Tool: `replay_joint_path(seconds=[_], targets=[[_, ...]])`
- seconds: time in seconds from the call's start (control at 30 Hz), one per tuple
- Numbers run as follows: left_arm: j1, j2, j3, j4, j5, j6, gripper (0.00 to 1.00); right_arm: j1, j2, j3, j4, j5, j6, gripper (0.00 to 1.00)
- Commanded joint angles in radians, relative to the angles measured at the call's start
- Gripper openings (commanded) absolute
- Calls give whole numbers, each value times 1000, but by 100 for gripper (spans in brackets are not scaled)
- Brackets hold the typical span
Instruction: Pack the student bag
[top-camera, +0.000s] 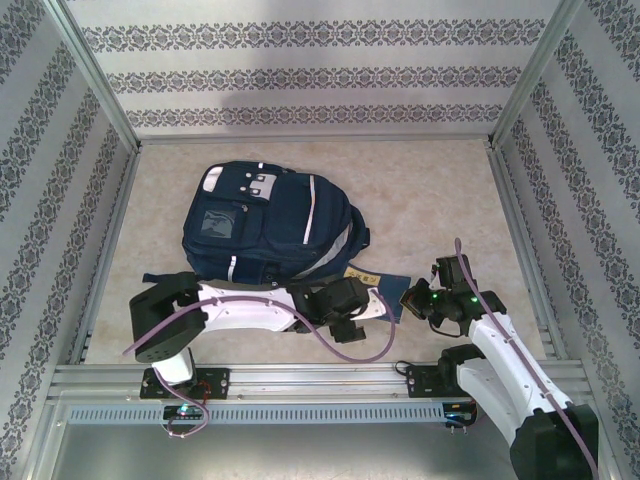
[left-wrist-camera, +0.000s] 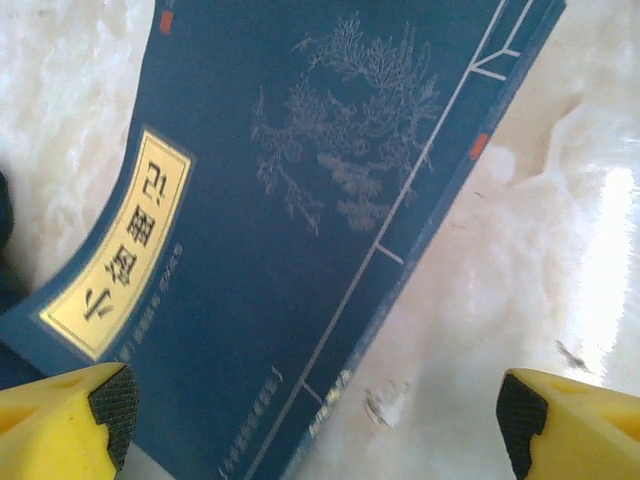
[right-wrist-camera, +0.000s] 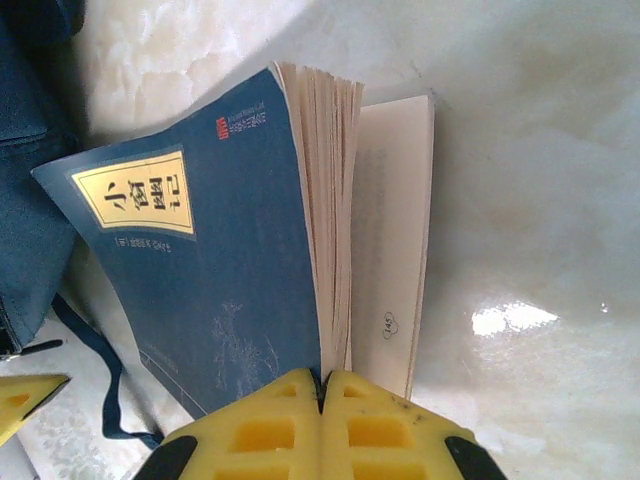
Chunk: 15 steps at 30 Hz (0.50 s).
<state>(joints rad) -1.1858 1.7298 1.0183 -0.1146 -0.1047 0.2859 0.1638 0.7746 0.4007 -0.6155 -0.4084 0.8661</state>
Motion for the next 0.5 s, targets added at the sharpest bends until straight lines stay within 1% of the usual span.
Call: replay_joint_path(seconds=[0.0,0.07,0.17,0.27,0.33,0.4,0.43,0.47], targets=[[-11,36,-2,127,-10,150,91,-14,3,17,62,-53,20,4],[-11,51,-10,152,-11,154,90,-16,3,16,67,-58,23,4],[-11,90,-1,177,-50,166,87,-17,8,13,78,-71,32,4],[-11,142,24,201,-98,186,83,-18,14,12,91,-87,44,4],[-10,166,36,216,-111,193,77,-18,13,14,95,-96,54,4],[-11,180,44,234,-121,191,69,-18,6,16,94,-101,61,4],[-9,187,46,239,-122,194,60,-19,1,16,91,-102,65,4],[-11,189,47,245,-128,197,49,-19,-5,20,87,-104,65,4]])
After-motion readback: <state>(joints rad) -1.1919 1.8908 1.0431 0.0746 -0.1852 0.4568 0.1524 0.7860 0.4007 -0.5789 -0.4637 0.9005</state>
